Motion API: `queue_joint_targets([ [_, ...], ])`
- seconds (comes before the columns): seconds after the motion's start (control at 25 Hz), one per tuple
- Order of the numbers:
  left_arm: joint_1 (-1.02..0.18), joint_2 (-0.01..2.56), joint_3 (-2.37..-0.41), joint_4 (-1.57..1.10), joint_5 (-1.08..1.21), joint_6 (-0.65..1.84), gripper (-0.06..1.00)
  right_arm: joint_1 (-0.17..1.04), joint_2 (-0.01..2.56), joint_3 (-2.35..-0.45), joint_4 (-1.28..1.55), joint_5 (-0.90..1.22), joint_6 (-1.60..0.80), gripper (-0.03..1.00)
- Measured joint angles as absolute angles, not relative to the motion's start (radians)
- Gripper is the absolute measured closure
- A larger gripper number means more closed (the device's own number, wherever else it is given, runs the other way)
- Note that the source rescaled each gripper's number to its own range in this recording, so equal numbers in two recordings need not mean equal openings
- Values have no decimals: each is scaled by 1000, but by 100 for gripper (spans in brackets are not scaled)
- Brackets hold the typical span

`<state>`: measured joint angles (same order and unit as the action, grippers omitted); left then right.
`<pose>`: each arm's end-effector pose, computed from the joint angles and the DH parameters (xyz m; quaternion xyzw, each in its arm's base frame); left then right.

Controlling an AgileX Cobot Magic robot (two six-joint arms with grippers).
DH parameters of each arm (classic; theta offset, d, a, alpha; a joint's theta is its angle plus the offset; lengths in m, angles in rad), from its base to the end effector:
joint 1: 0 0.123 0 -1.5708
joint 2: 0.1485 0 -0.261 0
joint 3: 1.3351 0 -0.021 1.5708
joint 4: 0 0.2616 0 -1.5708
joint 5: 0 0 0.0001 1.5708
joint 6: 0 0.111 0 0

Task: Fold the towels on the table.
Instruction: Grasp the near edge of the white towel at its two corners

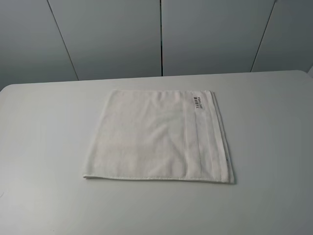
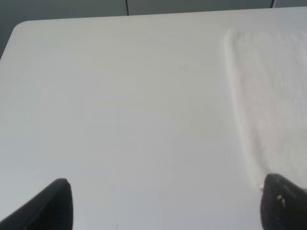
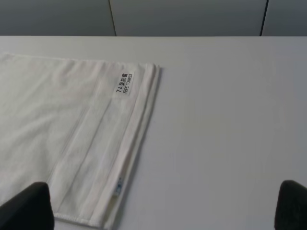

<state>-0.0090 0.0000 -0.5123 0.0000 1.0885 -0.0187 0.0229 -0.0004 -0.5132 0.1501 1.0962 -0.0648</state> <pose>0.0439 -0.0004 0.2743 -0.0042 0.8572 -0.0071 0.5149 0.0424 0.0157 0.2748 -0.0423 0.8554 0.0641 0.5122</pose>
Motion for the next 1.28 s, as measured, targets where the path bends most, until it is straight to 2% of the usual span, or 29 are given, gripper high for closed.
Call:
queue_joint_targets([
  [0.44, -9, 0, -512, 13, 1076, -19, -6, 23, 2, -513, 150, 1117, -16, -3],
  [0.6, -9, 48, -534, 13, 1060, 0, -6, 23, 106, -543, 150, 1148, -71, -3],
  [0.88, -9, 356, -660, -69, 1037, 189, -6, 23, 395, -633, 150, 1111, -186, -3],
  [1.28, -9, 876, -781, -307, 977, 669, -6, 51, 863, -794, 333, 1086, -424, -3],
])
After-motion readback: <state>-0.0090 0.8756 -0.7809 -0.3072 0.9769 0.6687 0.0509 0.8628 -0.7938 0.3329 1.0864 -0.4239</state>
